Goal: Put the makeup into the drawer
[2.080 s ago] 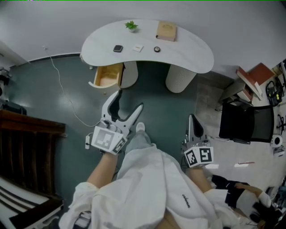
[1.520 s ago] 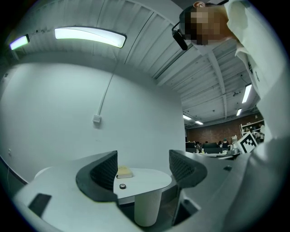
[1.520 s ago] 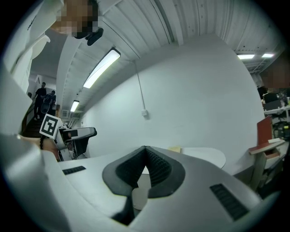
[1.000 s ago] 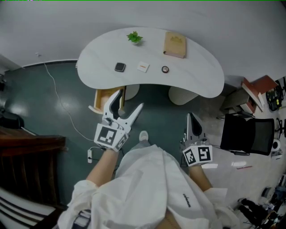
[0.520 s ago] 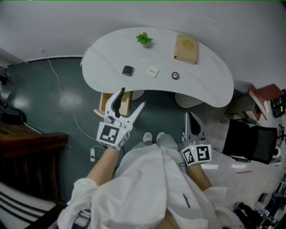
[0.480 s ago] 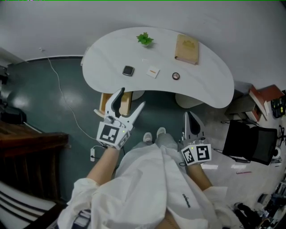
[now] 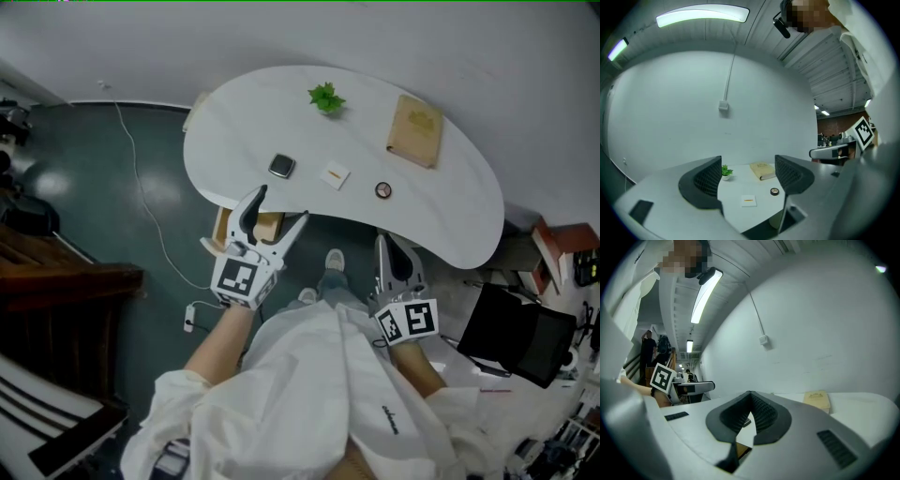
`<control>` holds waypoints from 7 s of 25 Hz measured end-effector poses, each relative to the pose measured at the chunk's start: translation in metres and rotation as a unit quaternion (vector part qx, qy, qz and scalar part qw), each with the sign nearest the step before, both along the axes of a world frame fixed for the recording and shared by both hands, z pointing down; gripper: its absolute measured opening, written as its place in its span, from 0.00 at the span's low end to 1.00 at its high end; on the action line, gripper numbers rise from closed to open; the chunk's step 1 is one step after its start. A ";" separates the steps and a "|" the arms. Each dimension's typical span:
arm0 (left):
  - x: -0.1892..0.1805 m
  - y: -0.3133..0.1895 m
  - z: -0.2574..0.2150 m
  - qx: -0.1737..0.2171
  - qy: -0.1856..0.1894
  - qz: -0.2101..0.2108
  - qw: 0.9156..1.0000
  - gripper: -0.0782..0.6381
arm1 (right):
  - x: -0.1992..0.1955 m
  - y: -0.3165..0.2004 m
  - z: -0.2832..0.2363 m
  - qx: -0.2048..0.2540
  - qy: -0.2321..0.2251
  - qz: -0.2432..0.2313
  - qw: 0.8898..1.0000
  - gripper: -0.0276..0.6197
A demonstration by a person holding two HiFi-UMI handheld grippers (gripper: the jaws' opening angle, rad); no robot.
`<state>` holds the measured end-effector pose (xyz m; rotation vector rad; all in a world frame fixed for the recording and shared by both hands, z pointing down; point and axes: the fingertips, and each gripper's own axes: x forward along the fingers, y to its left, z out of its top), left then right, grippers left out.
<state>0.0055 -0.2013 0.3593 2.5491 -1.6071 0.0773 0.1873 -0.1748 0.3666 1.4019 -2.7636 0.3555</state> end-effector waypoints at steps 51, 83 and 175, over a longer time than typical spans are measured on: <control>-0.081 -0.184 0.299 -0.254 -0.135 -0.082 0.954 0.62 | -0.209 -0.175 0.237 -0.150 0.087 -0.185 0.967 0.07; -0.102 -0.151 0.286 -0.276 -0.099 -0.084 0.952 0.58 | -0.225 -0.148 0.240 -0.156 0.099 -0.215 0.959 0.07; -0.122 0.066 0.524 -0.252 -0.437 0.480 0.718 0.52 | -0.313 0.028 0.407 -0.221 0.219 -0.362 0.879 0.07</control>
